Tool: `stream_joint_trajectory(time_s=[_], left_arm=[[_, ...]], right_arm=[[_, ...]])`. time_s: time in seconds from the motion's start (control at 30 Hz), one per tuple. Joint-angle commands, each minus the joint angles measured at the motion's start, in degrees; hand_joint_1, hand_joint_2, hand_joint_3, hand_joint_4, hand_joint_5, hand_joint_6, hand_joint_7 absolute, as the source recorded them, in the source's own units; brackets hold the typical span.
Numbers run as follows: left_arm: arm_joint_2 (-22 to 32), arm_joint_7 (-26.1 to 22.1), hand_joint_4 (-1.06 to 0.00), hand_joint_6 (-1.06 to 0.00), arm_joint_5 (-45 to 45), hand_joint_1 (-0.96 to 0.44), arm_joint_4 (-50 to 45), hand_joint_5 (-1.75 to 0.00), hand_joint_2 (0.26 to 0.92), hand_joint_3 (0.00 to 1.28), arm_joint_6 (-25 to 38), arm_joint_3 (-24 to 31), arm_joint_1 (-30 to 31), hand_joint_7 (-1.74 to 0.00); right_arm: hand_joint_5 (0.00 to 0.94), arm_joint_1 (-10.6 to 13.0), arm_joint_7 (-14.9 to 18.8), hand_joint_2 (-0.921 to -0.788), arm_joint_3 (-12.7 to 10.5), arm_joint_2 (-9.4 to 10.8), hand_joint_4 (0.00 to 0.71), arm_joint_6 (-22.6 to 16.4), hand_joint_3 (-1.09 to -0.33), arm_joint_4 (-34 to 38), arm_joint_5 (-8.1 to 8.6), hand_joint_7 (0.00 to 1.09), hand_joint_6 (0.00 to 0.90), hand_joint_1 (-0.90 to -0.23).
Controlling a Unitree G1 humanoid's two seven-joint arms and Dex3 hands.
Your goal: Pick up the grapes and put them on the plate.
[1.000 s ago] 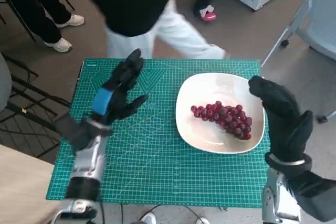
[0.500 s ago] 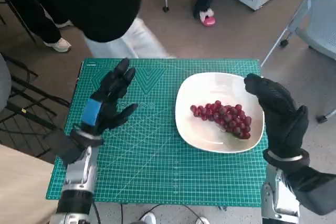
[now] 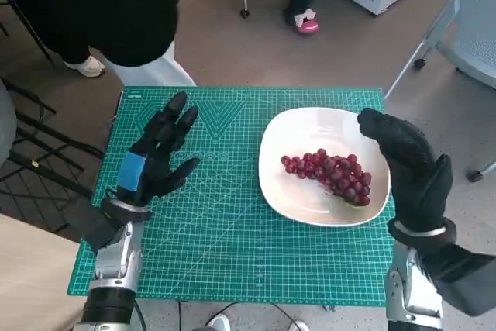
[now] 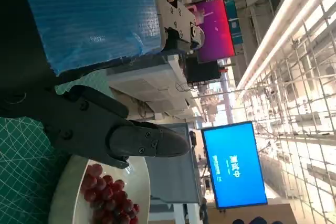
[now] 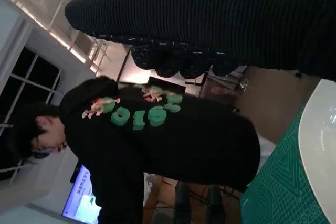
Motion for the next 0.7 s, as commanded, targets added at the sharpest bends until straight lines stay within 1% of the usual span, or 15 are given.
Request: stream_joint_trajectory(time_s=[0.03, 0.7], left_arm=[[-0.37, -0.57, -0.3, -0.31, -1.15, -0.51, -1.6, -0.01, 0.921, 0.25, 0.69, -0.21, 1.28, -0.02], [-0.43, -1.88, -0.31, -0.33, -1.44, -0.5, -1.62, -0.01, 0.921, 0.25, -0.03, -0.07, 2.64, -0.02]], right_arm=[[0.0, 0.73, 0.75, -0.921, 0.15, -0.74, 0.374, 0.25, -0.798, 1.01, -0.79, 0.03, 0.197, -0.626], [0.0, 0.91, 1.35, -0.921, 0.4, -0.17, 0.37, 0.28, -0.805, 2.18, -0.1, 0.02, 0.185, -0.624]])
